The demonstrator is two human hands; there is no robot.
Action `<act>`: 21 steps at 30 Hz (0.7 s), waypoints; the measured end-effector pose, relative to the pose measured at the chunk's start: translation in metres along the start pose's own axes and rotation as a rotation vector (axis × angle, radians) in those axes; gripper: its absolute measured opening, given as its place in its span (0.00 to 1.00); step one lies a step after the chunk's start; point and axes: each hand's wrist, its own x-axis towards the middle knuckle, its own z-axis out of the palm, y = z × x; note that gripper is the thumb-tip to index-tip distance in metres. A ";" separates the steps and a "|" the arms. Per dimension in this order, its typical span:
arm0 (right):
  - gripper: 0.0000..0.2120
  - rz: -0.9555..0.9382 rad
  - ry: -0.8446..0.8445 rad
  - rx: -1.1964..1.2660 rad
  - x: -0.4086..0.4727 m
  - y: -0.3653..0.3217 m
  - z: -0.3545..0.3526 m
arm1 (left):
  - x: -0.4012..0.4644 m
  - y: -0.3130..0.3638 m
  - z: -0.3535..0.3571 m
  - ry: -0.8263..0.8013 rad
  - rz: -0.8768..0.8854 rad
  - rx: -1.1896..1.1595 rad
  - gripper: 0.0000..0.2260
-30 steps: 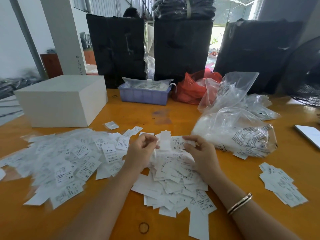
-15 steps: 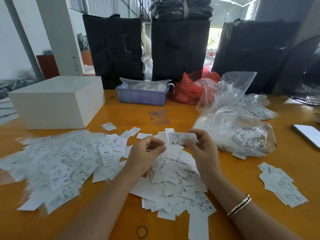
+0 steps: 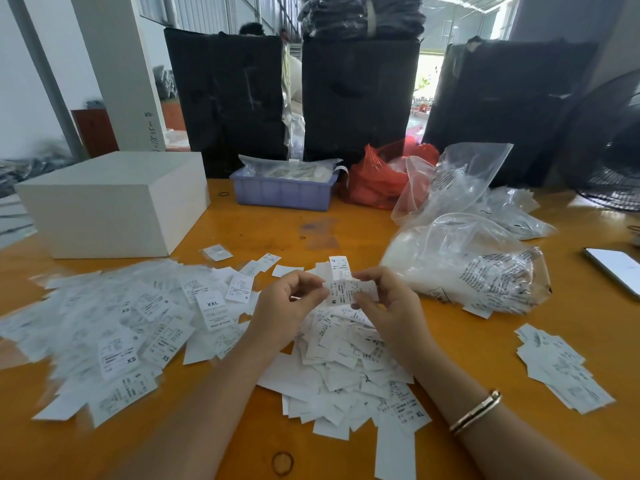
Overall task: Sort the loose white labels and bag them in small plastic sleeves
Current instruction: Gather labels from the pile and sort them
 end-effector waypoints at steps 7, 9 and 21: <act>0.22 -0.027 -0.093 -0.145 0.000 -0.002 -0.001 | -0.001 -0.002 0.001 0.003 0.011 -0.017 0.02; 0.21 -0.036 -0.078 -0.142 0.000 -0.003 -0.001 | -0.001 -0.002 0.001 0.024 0.016 -0.024 0.02; 0.13 0.026 -0.042 -0.191 0.003 -0.001 -0.003 | -0.001 -0.003 -0.001 0.003 0.050 -0.044 0.03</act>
